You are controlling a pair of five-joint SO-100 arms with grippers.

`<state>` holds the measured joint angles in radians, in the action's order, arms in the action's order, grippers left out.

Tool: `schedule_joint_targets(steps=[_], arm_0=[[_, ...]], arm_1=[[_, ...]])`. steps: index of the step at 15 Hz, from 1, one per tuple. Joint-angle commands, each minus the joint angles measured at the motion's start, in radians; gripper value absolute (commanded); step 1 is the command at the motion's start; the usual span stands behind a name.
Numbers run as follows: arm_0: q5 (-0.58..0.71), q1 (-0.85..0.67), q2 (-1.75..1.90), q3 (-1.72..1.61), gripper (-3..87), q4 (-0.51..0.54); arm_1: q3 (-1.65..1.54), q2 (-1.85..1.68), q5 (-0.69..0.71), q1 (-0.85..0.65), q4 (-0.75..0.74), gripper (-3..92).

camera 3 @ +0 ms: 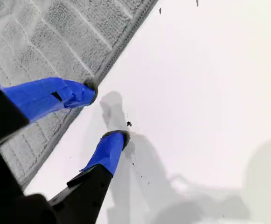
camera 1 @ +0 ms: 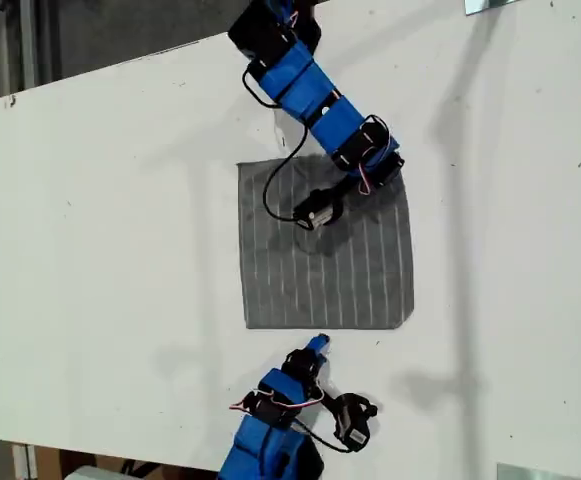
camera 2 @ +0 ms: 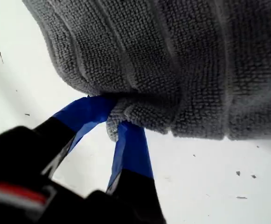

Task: Grasp corners of a square towel and fold twice.

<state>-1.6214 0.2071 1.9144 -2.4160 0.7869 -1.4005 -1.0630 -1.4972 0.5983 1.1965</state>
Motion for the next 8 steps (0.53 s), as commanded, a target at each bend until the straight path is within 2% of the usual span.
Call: schedule_joint_targets(steps=[1,5,8], arm_0=[[-0.020,0.031,-0.029,0.058,18.0,-0.037],[-0.061,0.114,-0.092,0.138,17.8,-0.015],[-0.089,0.190,-0.216,0.319,17.6,0.069]], arm_1=[[0.074,0.009,0.060,-0.051,0.015,-0.1],[0.176,0.071,0.124,-0.081,0.057,-0.1],[0.193,0.078,0.149,-0.091,0.057,-0.1]])
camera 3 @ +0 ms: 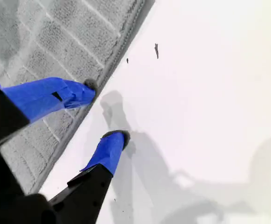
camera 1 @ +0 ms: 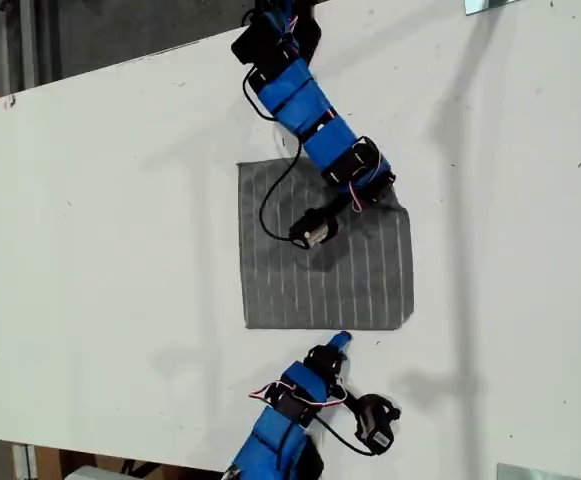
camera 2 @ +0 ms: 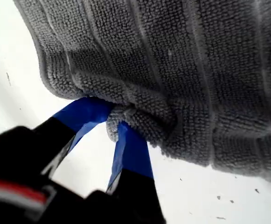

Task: Grasp corners of a square towel and fold twice.

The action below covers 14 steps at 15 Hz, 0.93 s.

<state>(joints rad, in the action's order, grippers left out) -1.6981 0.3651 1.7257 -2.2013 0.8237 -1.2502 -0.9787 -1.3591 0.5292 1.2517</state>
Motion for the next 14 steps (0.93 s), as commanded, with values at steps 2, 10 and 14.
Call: schedule_joint_targets(steps=[2,10,14], arm_0=[[-0.034,0.092,-0.133,0.268,17.5,0.078],[0.054,0.126,-0.588,0.798,20.0,0.216],[0.034,0.146,-0.710,0.844,10.1,0.101]], arm_1=[[0.043,-0.005,0.003,-0.011,0.015,-0.1],[0.048,-0.018,-0.034,0.040,0.031,-0.1],[0.048,-0.038,-0.064,0.061,0.057,-0.1]])
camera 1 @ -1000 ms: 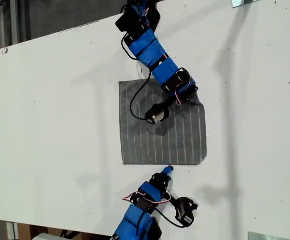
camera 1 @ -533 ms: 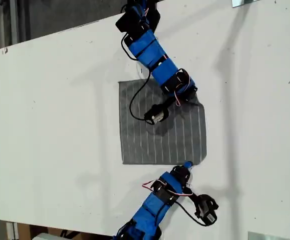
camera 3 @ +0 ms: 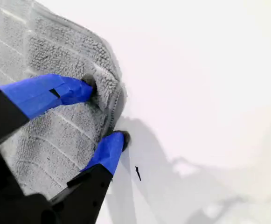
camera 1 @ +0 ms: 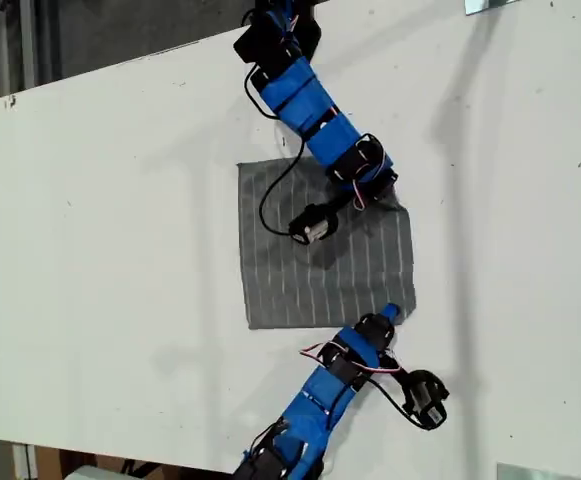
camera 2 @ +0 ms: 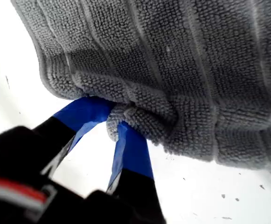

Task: Grasp corners of a square towel and fold twice.

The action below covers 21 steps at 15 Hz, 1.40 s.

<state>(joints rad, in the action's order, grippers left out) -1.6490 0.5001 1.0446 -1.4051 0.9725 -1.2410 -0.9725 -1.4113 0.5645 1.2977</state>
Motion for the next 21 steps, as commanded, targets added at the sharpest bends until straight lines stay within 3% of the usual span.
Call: schedule_joint_targets(steps=[1,2,5,8,11,16,19,21], arm_0=[[-0.037,0.014,-0.066,0.086,0.1,-0.054],[-0.055,0.018,-0.100,0.158,-0.1,-0.008],[-0.044,0.038,-0.167,0.525,-0.1,0.318],[-0.017,0.026,-0.035,0.551,-0.1,0.463],[0.097,-0.012,0.114,0.545,-0.1,0.506],[0.239,-0.195,0.304,0.456,-0.1,0.591],[0.264,-0.360,0.443,0.225,-0.1,0.568],[0.282,-0.469,0.584,-0.018,-0.1,0.483]], arm_1=[[0.040,-0.049,-0.020,0.029,0.014,-0.1],[0.046,-0.054,-0.028,0.032,0.018,-0.1],[0.084,-0.094,-0.034,0.028,0.089,-0.1],[0.106,-0.230,-0.025,0.000,0.202,-0.1],[0.100,-0.342,0.011,-0.063,0.281,-0.1],[0.086,-0.445,0.127,-0.196,0.282,-0.1],[-0.006,-0.548,0.175,-0.328,0.282,-0.1],[-0.095,-0.617,0.219,-0.437,0.270,-0.1]])
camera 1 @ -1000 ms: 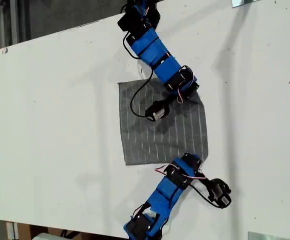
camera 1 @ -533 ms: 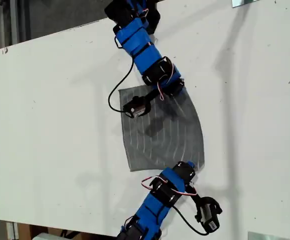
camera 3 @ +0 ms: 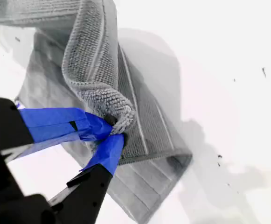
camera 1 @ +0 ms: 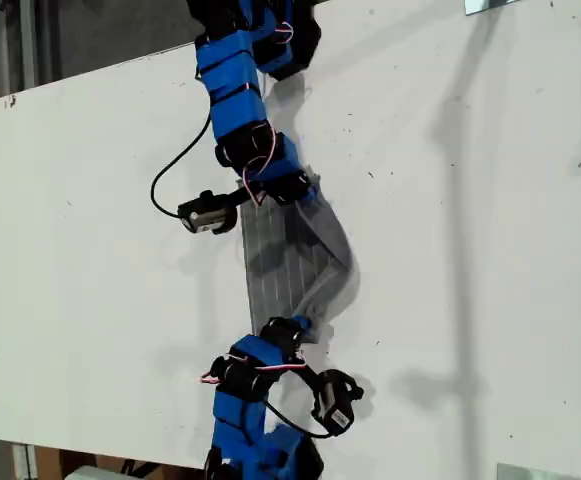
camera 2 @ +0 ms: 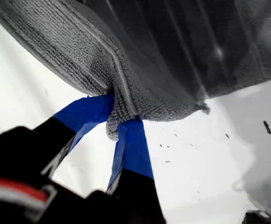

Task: Grasp corners of a square towel and fold twice.

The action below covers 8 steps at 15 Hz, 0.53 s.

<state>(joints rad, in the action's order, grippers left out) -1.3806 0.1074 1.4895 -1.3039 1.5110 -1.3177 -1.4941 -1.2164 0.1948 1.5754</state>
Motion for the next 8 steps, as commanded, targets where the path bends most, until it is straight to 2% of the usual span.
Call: schedule_joint_targets(steps=[1,5,8], arm_0=[[0.009,-0.132,0.213,-0.250,-0.1,-0.101],[0.031,-0.316,0.448,-0.693,-0.1,-0.316],[0.046,-0.367,0.502,-0.810,-0.1,-0.367]], arm_1=[[-0.052,-0.123,0.043,-0.117,-0.011,-0.1],[-0.201,-0.144,0.110,-0.287,-0.112,-0.1],[-0.195,-0.069,0.158,-0.342,-0.130,-0.1]])
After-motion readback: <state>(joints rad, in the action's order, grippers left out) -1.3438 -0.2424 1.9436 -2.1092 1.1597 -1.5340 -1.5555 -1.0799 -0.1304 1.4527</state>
